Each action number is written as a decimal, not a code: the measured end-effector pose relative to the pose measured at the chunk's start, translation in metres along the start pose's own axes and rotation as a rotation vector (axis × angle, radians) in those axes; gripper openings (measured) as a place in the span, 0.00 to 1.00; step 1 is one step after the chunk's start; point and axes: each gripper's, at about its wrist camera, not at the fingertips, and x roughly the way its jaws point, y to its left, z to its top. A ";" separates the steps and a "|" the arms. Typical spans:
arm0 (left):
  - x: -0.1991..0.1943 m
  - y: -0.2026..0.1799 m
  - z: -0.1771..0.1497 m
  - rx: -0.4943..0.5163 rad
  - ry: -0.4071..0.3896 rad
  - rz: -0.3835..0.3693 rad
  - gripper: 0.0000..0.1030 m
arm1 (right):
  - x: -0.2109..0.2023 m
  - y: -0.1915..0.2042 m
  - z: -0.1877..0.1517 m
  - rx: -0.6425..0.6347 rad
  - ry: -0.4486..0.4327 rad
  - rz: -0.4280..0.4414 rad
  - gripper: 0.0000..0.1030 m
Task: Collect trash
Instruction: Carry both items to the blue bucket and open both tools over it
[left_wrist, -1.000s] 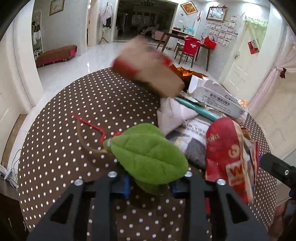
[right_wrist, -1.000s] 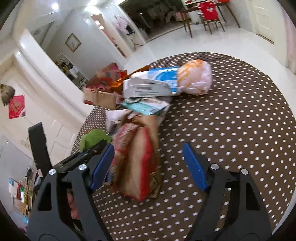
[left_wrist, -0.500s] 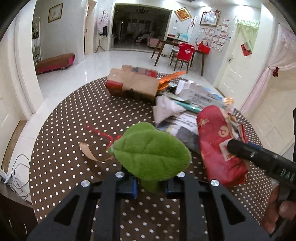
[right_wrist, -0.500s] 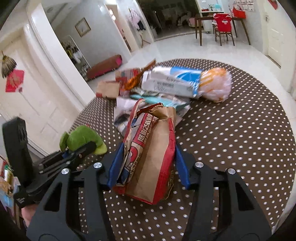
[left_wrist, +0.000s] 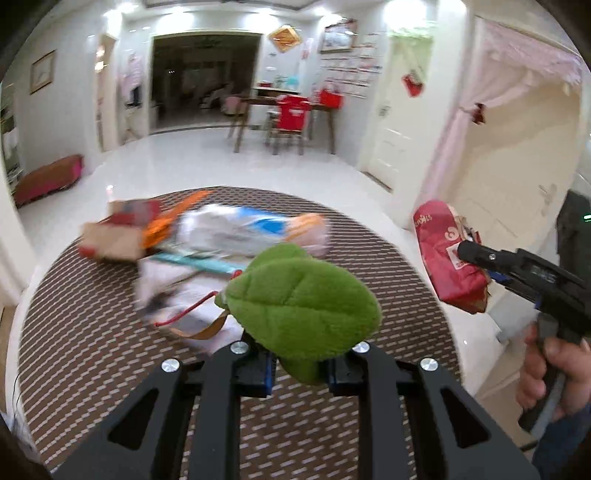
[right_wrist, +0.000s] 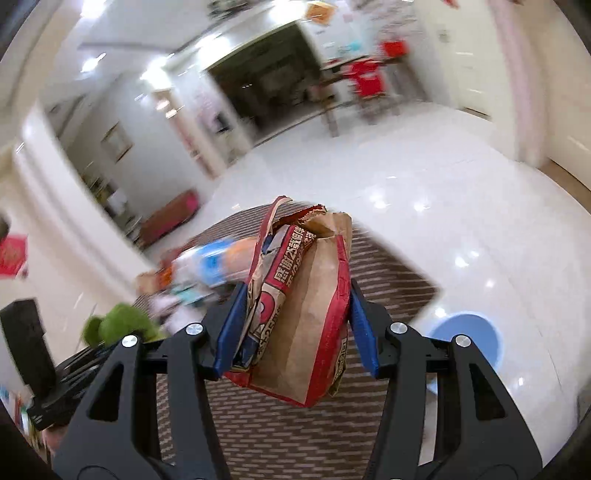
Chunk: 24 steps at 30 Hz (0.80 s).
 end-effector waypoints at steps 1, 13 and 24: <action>0.004 -0.010 0.002 0.013 0.005 -0.013 0.19 | -0.002 -0.026 0.003 0.040 -0.002 -0.037 0.51; 0.085 -0.124 0.019 0.172 0.134 -0.154 0.19 | 0.080 -0.223 -0.042 0.323 0.234 -0.308 0.58; 0.196 -0.222 0.027 0.280 0.329 -0.289 0.19 | 0.069 -0.286 -0.027 0.473 0.169 -0.243 0.82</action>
